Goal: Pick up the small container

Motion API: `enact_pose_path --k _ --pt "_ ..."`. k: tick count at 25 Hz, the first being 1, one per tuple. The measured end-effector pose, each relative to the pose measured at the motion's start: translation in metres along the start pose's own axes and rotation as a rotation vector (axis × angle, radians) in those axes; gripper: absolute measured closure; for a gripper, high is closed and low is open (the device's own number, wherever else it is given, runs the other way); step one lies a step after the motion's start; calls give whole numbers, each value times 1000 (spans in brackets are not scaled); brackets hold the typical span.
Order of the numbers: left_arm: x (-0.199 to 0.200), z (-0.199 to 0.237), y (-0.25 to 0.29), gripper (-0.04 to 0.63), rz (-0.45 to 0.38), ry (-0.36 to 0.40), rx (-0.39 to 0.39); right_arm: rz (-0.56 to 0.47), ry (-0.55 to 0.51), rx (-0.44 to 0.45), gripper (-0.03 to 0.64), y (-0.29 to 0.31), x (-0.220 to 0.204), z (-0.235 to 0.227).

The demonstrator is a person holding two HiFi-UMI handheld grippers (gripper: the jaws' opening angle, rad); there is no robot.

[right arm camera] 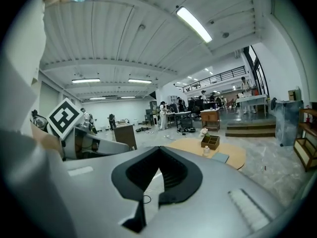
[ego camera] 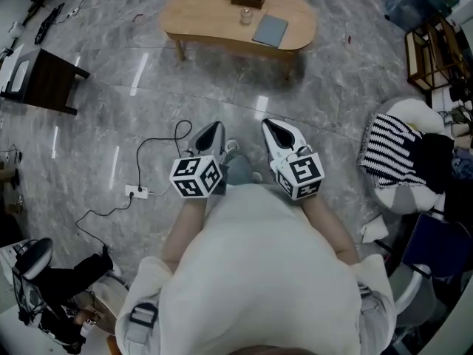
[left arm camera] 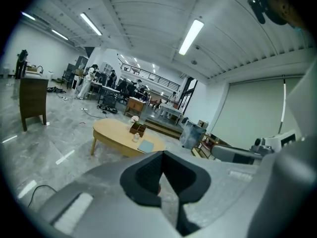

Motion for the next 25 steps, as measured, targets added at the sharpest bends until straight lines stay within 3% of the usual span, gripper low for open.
enact_pose_path --k 12,18,25 --pt "16 19 48 594 7 -28 -11 24 -5 -10 618 34 5 -31" --pt "35 40 98 594 26 21 -27 21 3 -32 618 80 13 -62" --pt "84 73 164 594 45 38 -51 19 8 -66 618 150 48 -104"
Point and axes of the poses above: the fingertips, and each gripper's own axes: y forward along the fingers, z to its left, x out of its top, the point moved 6 cm from there along -y, backward along the fingers, and after that the axes turned 2 degrees about y, right-handed, at the moved point
